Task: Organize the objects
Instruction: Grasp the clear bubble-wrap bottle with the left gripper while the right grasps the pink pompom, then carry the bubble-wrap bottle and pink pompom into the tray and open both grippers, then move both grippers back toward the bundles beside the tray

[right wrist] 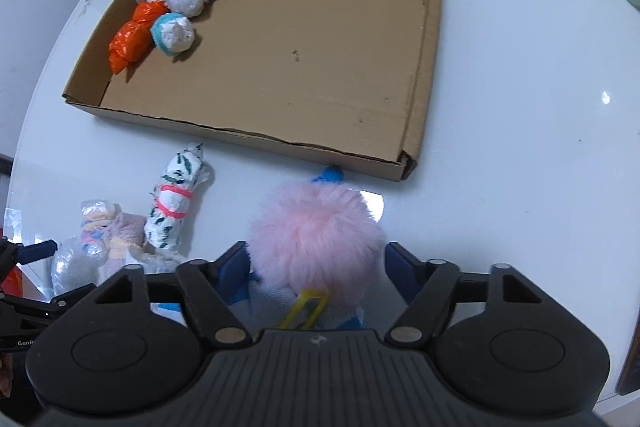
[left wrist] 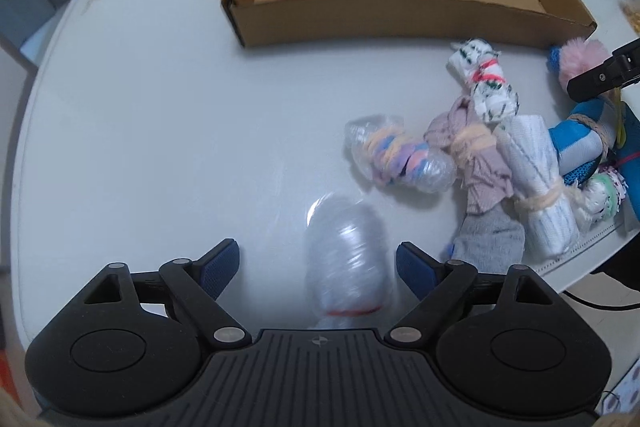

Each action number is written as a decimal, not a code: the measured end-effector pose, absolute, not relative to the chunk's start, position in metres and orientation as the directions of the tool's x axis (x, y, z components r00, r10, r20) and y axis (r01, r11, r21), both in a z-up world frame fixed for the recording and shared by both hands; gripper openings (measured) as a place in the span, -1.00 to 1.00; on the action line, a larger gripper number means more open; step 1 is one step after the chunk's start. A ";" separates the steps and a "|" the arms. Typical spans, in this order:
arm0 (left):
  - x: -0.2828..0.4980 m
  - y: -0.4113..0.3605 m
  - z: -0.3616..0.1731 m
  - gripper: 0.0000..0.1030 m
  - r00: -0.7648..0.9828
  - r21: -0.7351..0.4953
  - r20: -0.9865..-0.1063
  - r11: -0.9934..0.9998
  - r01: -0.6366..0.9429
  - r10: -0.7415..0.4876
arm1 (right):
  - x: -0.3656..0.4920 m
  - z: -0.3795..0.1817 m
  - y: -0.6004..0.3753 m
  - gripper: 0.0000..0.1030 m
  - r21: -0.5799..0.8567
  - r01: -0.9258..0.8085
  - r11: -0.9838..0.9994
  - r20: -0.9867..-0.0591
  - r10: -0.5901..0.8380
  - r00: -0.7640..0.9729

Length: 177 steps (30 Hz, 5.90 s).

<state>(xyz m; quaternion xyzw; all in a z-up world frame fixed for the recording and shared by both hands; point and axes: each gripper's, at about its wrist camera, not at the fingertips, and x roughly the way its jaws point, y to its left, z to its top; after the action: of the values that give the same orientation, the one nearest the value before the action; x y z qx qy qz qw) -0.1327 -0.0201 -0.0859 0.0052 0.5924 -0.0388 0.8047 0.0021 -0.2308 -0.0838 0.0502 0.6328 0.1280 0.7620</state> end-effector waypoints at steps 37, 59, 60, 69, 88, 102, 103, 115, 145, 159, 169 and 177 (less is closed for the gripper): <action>-0.139 -0.011 -0.064 -0.27 0.318 -0.068 -0.946 0.998 0.003 -0.065 | -0.048 -0.071 -0.303 -0.38 0.292 -0.119 0.949 -0.927 0.311 0.209; 0.011 -0.051 0.045 -0.28 0.627 -0.107 -0.758 0.982 0.153 -0.180 | 0.051 0.032 -0.286 -0.38 0.224 -0.275 0.935 -0.712 0.350 0.609; 0.021 -0.056 0.042 -0.27 0.630 -0.102 -0.754 0.981 0.167 -0.185 | 0.061 0.031 -0.281 -0.38 0.207 -0.293 0.934 -0.706 0.349 0.616; 0.095 -0.091 -0.008 -0.28 0.608 -0.042 -0.766 0.960 0.278 -0.210 | 0.117 -0.003 -0.261 -0.38 0.123 -0.423 0.898 -0.713 0.376 0.592; 0.139 -0.118 -0.068 -0.27 0.584 -0.013 -0.772 0.925 0.379 -0.250 | 0.134 -0.054 -0.245 -0.38 0.051 -0.550 0.834 -0.785 0.373 0.494; 0.152 -0.117 -0.074 0.09 0.569 -0.039 -0.788 0.941 0.336 -0.236 | 0.120 -0.054 -0.247 -0.35 0.035 -0.538 0.842 -0.823 0.330 0.463; 0.151 -0.115 -0.074 0.18 0.568 -0.040 -0.789 0.943 0.331 -0.233 | 0.119 -0.052 -0.247 -0.34 0.033 -0.539 0.841 -0.824 0.328 0.462; 0.147 -0.108 -0.068 0.48 0.567 -0.057 -0.789 0.947 0.315 -0.237 | 0.104 -0.037 -0.256 -0.04 0.003 -0.538 0.843 -0.828 0.304 0.472; -0.002 -0.048 0.012 0.75 0.537 -0.085 -0.825 0.978 0.193 -0.177 | 0.032 0.012 -0.247 0.50 0.039 -0.489 0.871 -0.823 0.306 0.479; -0.115 -0.032 -0.024 0.83 0.399 -0.102 -0.904 0.983 0.154 -0.156 | -0.027 0.005 -0.157 0.74 0.182 -0.496 0.849 -0.854 0.387 0.347; -0.112 -0.046 -0.050 0.84 0.351 -0.115 -0.921 0.979 0.171 -0.169 | -0.011 -0.037 -0.140 0.74 0.239 -0.359 0.902 -0.918 0.330 0.221; -0.104 -0.036 -0.064 0.85 0.342 -0.030 -0.937 0.991 0.127 -0.072 | -0.004 -0.054 -0.131 0.78 0.271 -0.308 0.912 -0.932 0.329 0.154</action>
<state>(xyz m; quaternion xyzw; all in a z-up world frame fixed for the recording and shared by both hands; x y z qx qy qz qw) -0.1042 -0.0360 -0.0640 0.0240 0.5705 -0.0608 0.8187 -0.0036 -0.1315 -0.0544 0.0088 0.6156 0.2097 0.7596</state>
